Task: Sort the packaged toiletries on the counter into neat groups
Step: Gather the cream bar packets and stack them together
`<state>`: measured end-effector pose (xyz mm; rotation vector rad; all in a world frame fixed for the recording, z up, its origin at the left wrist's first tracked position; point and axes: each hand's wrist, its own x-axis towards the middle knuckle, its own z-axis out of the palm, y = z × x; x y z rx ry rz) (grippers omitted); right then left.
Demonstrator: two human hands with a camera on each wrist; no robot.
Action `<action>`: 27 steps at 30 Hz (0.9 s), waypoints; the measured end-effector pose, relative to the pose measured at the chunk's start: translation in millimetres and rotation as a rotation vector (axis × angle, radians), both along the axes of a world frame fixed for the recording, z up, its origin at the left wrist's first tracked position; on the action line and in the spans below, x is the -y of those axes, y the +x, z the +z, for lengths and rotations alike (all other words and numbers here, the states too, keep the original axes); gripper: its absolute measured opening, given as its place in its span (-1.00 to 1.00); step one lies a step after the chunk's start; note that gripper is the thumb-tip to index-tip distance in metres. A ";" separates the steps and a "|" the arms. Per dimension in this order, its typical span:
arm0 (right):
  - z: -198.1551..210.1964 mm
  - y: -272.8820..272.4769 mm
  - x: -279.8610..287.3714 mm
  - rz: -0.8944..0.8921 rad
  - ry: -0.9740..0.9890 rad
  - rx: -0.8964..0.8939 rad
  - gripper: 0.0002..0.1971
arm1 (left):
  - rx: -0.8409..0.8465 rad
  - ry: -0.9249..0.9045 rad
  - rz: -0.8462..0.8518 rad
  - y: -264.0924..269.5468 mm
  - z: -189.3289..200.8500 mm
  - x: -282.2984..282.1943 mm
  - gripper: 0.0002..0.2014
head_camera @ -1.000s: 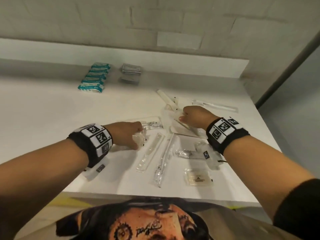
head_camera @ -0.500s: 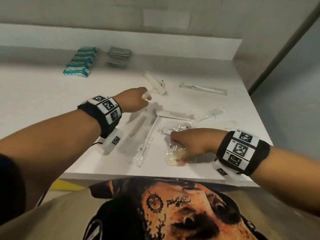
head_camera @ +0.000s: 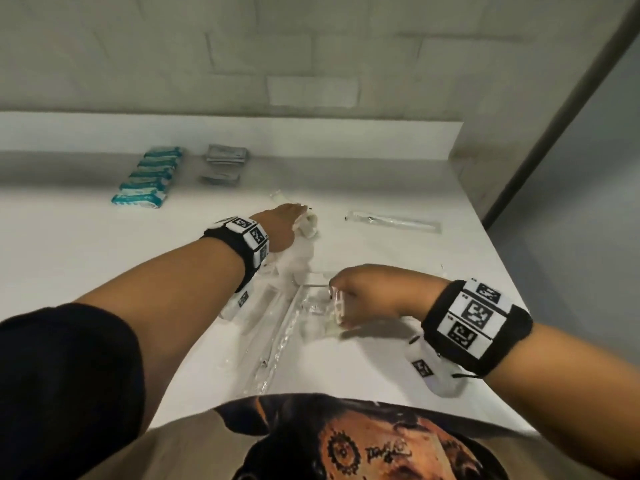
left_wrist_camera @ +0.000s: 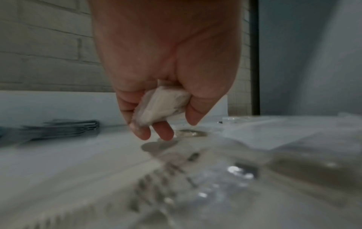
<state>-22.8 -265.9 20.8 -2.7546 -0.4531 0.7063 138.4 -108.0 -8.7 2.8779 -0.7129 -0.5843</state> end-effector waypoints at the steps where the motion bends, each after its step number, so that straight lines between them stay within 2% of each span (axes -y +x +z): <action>1: 6.4 10.6 5.5 -0.078 0.056 0.007 -0.81 | -0.007 0.040 -0.015 2.1 0.0 0.8 -0.30; 3: 14.1 37.2 18.0 -0.215 0.131 0.033 -0.76 | -0.003 0.111 -0.023 5.8 2.4 0.2 -0.27; 5: 15.2 64.7 27.4 -0.264 0.134 0.062 -0.67 | 0.031 0.138 -0.027 7.0 4.8 -3.9 -0.31; 8: 3.7 105.0 29.7 -0.224 0.024 0.128 -0.39 | 0.032 0.162 -0.047 3.0 5.6 -16.2 -0.46; 10: -4.1 132.3 22.1 -0.144 -0.052 0.192 -0.28 | 0.036 0.186 -0.057 -1.2 5.5 -25.4 -0.50; 14: -3.3 167.5 1.5 -0.035 -0.165 0.245 -0.29 | 0.073 0.197 -0.116 0.3 11.5 -27.5 -0.53; 19: -16.0 178.5 -4.2 -0.016 -0.219 0.069 -0.32 | 0.017 0.252 -0.234 15.0 12.4 -18.4 -0.55; 22: -20.1 179.0 3.6 -0.004 -0.299 0.101 -0.29 | 0.007 0.314 -0.234 15.9 10.6 -20.4 -0.55; 27: -14.8 167.4 5.9 -0.010 -0.390 0.158 -0.41 | 0.026 0.224 -0.178 7.7 20.5 -33.8 -0.68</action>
